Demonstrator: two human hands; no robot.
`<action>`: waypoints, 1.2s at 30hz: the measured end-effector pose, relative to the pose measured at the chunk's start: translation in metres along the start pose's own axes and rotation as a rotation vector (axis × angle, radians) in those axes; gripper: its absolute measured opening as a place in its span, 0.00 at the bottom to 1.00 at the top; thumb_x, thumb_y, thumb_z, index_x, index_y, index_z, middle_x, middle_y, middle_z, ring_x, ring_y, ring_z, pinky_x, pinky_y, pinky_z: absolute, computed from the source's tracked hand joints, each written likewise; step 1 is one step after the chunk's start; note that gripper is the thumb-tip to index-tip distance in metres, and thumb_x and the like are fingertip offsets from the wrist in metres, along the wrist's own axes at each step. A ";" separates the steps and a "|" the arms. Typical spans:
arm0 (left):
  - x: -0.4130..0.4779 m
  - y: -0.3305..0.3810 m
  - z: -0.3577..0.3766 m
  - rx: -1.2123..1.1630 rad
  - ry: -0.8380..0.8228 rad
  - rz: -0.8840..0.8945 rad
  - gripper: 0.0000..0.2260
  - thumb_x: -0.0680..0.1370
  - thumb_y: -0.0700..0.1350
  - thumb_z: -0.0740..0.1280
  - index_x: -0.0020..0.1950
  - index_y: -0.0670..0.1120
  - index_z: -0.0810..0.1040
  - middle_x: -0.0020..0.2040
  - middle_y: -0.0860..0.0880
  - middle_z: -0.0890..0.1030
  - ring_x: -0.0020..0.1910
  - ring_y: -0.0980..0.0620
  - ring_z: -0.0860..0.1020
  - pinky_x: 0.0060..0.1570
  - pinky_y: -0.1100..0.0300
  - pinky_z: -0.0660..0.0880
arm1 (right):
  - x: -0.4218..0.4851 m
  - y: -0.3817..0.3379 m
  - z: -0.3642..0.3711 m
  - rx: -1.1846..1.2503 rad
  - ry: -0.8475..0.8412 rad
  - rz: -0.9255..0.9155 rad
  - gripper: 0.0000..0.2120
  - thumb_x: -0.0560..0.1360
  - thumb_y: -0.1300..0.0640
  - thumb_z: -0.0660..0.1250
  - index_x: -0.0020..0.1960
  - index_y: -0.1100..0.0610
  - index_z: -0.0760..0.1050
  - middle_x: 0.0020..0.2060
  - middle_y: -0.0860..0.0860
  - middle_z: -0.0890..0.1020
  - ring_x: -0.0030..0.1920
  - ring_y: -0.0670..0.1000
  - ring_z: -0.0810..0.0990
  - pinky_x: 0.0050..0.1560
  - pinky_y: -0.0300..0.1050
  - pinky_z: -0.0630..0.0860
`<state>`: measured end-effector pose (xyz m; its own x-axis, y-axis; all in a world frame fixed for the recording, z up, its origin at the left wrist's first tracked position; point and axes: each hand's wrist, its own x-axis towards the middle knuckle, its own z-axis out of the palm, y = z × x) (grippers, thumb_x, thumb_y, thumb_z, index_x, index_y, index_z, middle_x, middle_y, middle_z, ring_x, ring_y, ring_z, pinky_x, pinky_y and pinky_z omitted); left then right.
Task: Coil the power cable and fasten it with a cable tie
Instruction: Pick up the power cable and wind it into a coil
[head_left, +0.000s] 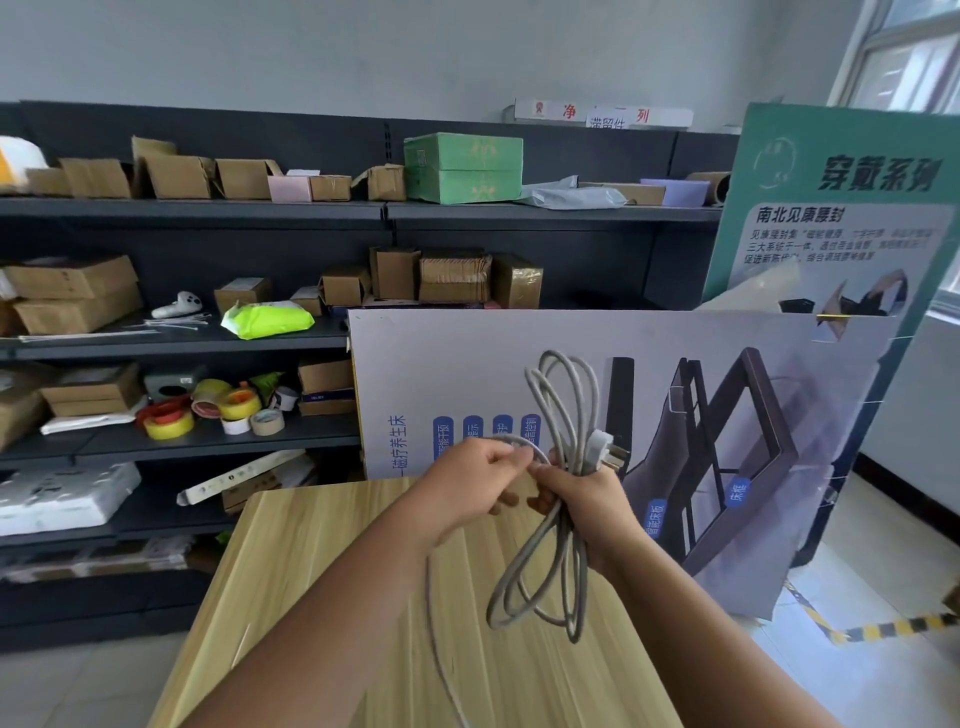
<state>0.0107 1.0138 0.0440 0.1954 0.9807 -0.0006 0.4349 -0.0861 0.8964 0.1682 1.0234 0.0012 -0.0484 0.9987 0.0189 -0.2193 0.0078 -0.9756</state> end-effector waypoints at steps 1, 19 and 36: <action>-0.003 -0.005 0.000 -0.019 -0.020 0.004 0.12 0.80 0.52 0.63 0.51 0.47 0.84 0.49 0.49 0.85 0.41 0.52 0.85 0.42 0.57 0.81 | 0.001 -0.002 -0.002 0.021 0.027 -0.005 0.09 0.72 0.67 0.71 0.35 0.57 0.78 0.26 0.52 0.75 0.28 0.50 0.74 0.38 0.49 0.76; 0.043 -0.117 0.055 -0.068 0.121 -0.124 0.22 0.82 0.52 0.59 0.75 0.62 0.62 0.69 0.59 0.70 0.71 0.52 0.70 0.65 0.55 0.69 | -0.017 -0.073 -0.015 0.213 -0.218 -0.273 0.08 0.73 0.65 0.66 0.38 0.54 0.72 0.23 0.49 0.70 0.24 0.48 0.70 0.40 0.46 0.80; 0.014 0.020 0.013 -0.803 0.154 0.197 0.16 0.84 0.43 0.54 0.67 0.41 0.76 0.34 0.48 0.68 0.28 0.53 0.67 0.30 0.59 0.66 | -0.012 -0.022 -0.022 -0.177 -0.116 0.025 0.06 0.74 0.58 0.71 0.46 0.61 0.78 0.31 0.56 0.75 0.30 0.51 0.76 0.32 0.43 0.73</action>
<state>0.0333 1.0235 0.0563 0.0550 0.9788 0.1973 -0.3640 -0.1644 0.9168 0.1950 1.0125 0.0175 -0.1661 0.9861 0.0093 -0.0423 0.0023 -0.9991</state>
